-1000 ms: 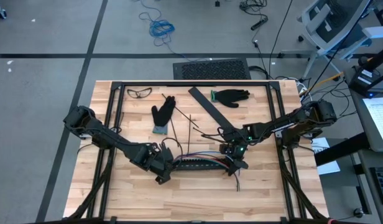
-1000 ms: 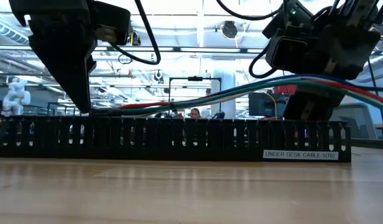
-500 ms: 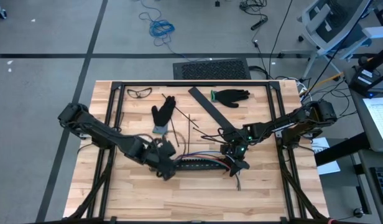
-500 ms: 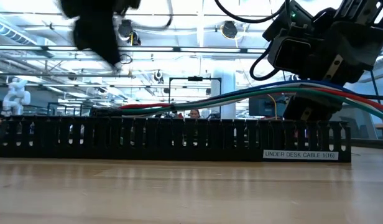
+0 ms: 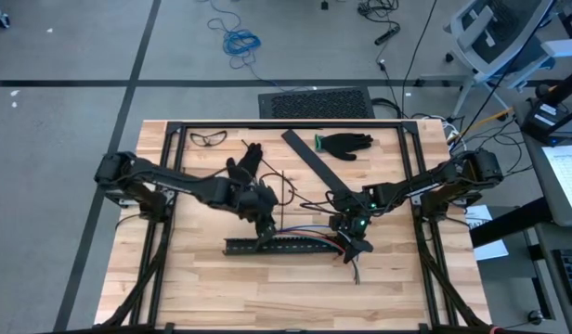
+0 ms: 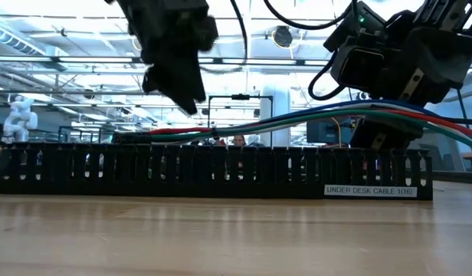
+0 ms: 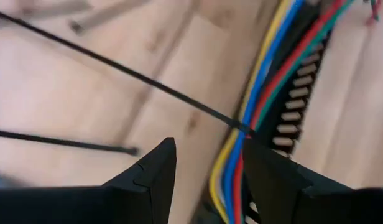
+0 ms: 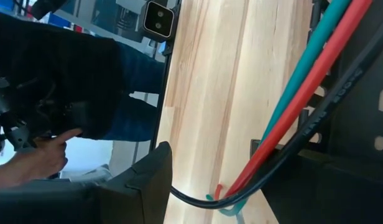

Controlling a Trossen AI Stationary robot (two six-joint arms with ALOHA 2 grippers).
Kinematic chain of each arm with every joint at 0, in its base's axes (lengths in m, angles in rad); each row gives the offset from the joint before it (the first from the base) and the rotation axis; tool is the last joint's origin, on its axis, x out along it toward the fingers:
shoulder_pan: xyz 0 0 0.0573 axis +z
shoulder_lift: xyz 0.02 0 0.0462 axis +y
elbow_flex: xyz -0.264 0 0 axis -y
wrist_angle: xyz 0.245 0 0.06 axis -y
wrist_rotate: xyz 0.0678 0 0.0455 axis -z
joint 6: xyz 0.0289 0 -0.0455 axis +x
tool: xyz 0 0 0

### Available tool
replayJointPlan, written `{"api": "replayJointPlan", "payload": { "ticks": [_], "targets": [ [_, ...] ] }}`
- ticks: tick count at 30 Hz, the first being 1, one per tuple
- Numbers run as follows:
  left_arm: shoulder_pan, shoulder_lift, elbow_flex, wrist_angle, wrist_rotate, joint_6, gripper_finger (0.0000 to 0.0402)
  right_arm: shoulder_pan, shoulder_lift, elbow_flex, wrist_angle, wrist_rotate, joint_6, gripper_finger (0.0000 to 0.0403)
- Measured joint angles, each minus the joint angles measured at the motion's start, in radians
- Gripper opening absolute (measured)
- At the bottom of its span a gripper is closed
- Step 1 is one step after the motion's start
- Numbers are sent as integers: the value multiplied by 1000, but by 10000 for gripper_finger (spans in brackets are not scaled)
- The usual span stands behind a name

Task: Ziptie cables
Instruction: Put the ziptied cables in the black cable duct

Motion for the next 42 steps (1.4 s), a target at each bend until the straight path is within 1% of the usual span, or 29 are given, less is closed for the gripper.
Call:
{"api": "replayJointPlan", "payload": {
  "ticks": [2,4,9,17,19,25,34,35,37,42],
  "targets": [
    [21,12,0,0,88,0,178,0,0,0,0,0,-1,206],
    [32,13,0,8,142,0,178,0,0,0,-6,0,-10,206],
    [34,13,1,13,192,-14,178,0,0,0,-7,0,-27,206],
    [12,103,1,36,193,-26,178,0,0,0,-7,0,-35,206],
    [4,120,1,40,180,-26,178,0,0,0,-7,-1,-35,206],
    [-3,126,1,37,144,-25,178,0,0,0,-6,-1,-36,206],
    [-10,168,2,36,140,-26,174,-1,0,0,-6,-1,-36,206],
    [-10,169,2,36,140,-27,168,0,0,0,-6,-1,-36,206],
    [-10,169,4,31,130,-45,141,0,0,0,-7,-1,-35,206],
    [-10,170,51,-31,105,-54,29,-1,0,0,-6,-1,-37,206]
  ]
}}
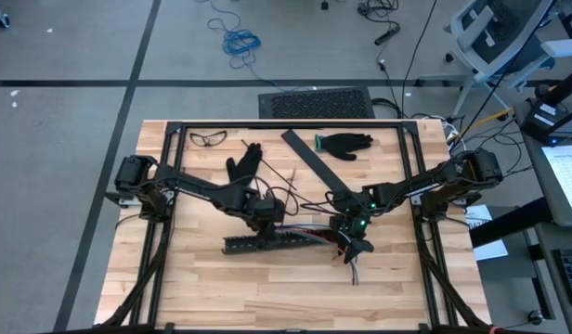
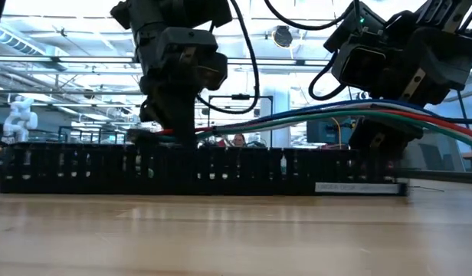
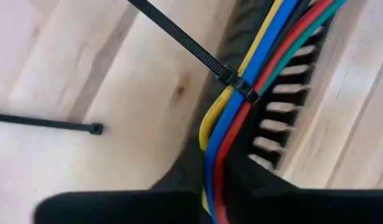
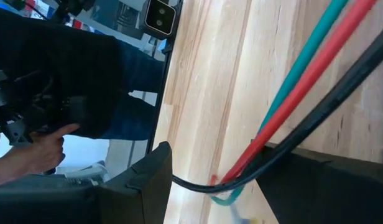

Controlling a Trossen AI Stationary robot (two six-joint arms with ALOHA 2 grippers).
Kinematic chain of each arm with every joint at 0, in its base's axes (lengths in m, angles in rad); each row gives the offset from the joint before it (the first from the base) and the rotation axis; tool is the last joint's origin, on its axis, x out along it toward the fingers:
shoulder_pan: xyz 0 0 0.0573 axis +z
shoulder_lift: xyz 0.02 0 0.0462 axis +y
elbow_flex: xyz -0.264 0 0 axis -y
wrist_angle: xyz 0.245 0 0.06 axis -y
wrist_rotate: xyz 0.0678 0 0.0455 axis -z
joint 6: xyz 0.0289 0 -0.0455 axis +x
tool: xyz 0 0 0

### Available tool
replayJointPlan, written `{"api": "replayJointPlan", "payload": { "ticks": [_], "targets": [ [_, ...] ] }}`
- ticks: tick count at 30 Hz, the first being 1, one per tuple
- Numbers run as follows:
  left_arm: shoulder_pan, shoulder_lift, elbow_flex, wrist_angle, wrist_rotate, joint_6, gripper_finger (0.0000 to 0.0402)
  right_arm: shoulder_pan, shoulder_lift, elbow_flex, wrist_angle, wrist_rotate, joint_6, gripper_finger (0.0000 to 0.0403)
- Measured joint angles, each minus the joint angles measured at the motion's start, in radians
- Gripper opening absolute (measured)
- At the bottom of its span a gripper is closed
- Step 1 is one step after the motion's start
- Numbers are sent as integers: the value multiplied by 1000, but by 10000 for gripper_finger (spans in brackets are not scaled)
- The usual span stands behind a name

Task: Ziptie cables
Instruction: Put the ziptied cables in the black cable duct

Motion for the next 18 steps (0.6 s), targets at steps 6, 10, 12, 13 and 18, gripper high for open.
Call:
{"api": "replayJointPlan", "payload": {
  "ticks": [6,10,12,13,18],
  "targets": [
    [0,0,49,-28,-2,1,34,0,0,0,0,0,1,206],
    [0,0,54,-74,-2,2,20,0,0,0,0,1,1,206],
    [-5,-3,54,-140,-2,13,18,0,0,0,0,-1,1,206],
    [-6,-4,54,-177,-2,27,18,0,0,0,0,-1,2,206],
    [-9,-4,54,-329,-2,56,18,0,0,0,-2,-4,2,206]
  ]
}}
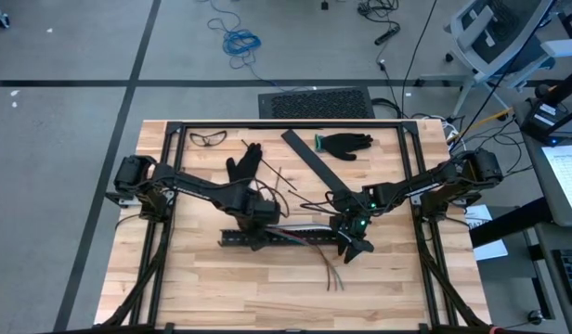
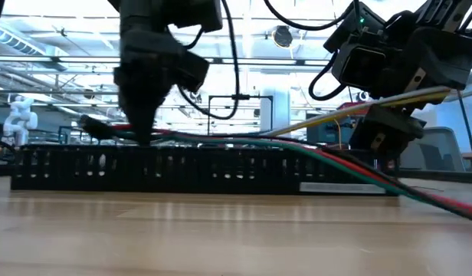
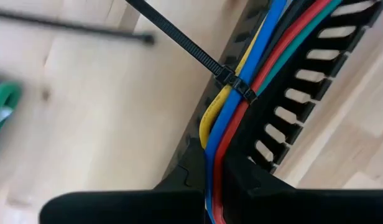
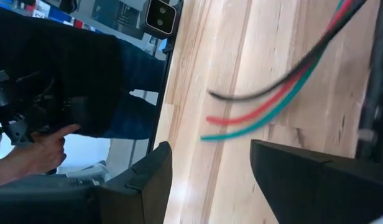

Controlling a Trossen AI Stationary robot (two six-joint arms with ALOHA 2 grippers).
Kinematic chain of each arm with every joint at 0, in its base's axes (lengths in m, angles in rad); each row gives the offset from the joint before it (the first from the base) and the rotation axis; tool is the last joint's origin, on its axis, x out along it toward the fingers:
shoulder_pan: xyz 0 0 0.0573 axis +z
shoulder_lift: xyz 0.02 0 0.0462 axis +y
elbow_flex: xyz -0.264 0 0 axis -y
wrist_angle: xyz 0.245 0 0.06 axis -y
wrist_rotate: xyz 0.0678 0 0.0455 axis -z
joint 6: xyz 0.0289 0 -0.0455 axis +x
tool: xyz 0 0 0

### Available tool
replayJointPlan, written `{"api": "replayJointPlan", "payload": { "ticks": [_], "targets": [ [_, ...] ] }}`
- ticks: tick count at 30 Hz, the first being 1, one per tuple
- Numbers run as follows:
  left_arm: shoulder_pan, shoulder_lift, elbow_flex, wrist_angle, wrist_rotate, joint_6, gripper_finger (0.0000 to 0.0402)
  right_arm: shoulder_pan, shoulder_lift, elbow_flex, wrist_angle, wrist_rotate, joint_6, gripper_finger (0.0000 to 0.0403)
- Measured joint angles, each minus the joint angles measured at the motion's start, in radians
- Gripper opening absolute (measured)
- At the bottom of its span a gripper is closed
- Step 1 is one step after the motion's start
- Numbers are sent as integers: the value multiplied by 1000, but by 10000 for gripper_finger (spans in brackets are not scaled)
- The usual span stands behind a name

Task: Ziptie cables
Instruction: Put the ziptied cables in the black cable duct

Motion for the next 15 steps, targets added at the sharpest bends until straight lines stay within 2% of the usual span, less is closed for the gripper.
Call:
{"api": "replayJointPlan", "payload": {
  "ticks": [9,15],
  "targets": [
    [-23,-1,0,-49,-28,24,18,0,0,0,-80,-7,15,206],
    [-20,-1,0,-70,-28,17,18,0,0,0,-171,-65,13,206]
  ]
}}
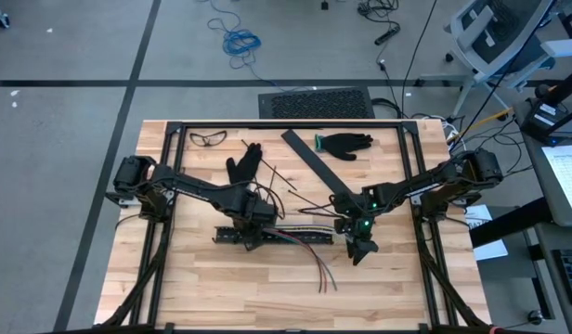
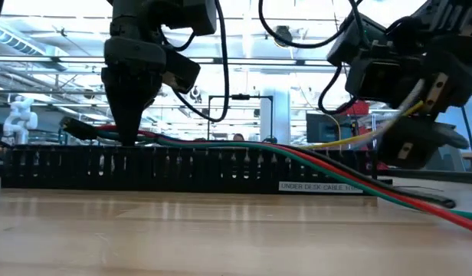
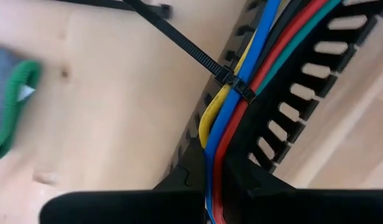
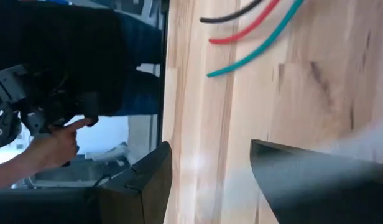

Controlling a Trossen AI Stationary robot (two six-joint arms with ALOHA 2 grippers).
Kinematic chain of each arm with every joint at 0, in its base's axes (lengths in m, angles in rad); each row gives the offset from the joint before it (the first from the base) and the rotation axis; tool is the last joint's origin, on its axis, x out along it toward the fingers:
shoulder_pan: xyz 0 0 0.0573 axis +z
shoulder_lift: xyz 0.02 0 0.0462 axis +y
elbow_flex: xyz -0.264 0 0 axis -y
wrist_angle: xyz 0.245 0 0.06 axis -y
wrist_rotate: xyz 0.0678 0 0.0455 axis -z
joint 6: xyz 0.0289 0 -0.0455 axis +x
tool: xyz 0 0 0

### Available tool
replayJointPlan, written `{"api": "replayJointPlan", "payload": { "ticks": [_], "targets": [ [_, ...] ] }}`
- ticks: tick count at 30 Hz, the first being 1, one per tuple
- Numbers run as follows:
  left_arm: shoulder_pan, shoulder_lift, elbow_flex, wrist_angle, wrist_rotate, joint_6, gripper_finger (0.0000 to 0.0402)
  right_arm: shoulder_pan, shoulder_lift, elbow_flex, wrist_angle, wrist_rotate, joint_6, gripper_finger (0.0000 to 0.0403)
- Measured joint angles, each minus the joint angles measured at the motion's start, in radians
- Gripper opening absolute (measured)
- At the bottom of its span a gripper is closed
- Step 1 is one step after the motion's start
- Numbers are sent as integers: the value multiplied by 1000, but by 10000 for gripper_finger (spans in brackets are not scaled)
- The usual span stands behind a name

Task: Ziptie cables
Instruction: Put the ziptied cables in the black cable duct

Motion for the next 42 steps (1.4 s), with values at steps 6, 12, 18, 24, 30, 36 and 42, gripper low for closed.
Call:
{"api": "replayJointPlan", "payload": {
  "ticks": [6,12,18,24,30,36,42],
  "targets": [
    [-8,0,0,-9,13,14,39,0,0,0,-20,8,-24,206],
    [-17,0,-1,-5,0,101,99,0,0,0,-21,9,-24,205],
    [-17,0,-1,-25,-2,138,154,0,0,0,-22,11,-24,206],
    [-14,0,55,-155,3,146,170,0,-24,-1,-8,-53,15,205],
    [-26,-23,120,-189,-149,173,171,2,-205,-1,10,14,98,205],
    [-54,-81,142,-176,-366,267,171,16,-391,-1,9,450,190,203],
    [-116,-199,98,-134,-467,294,171,28,-291,64,29,741,58,174]
  ]
}}
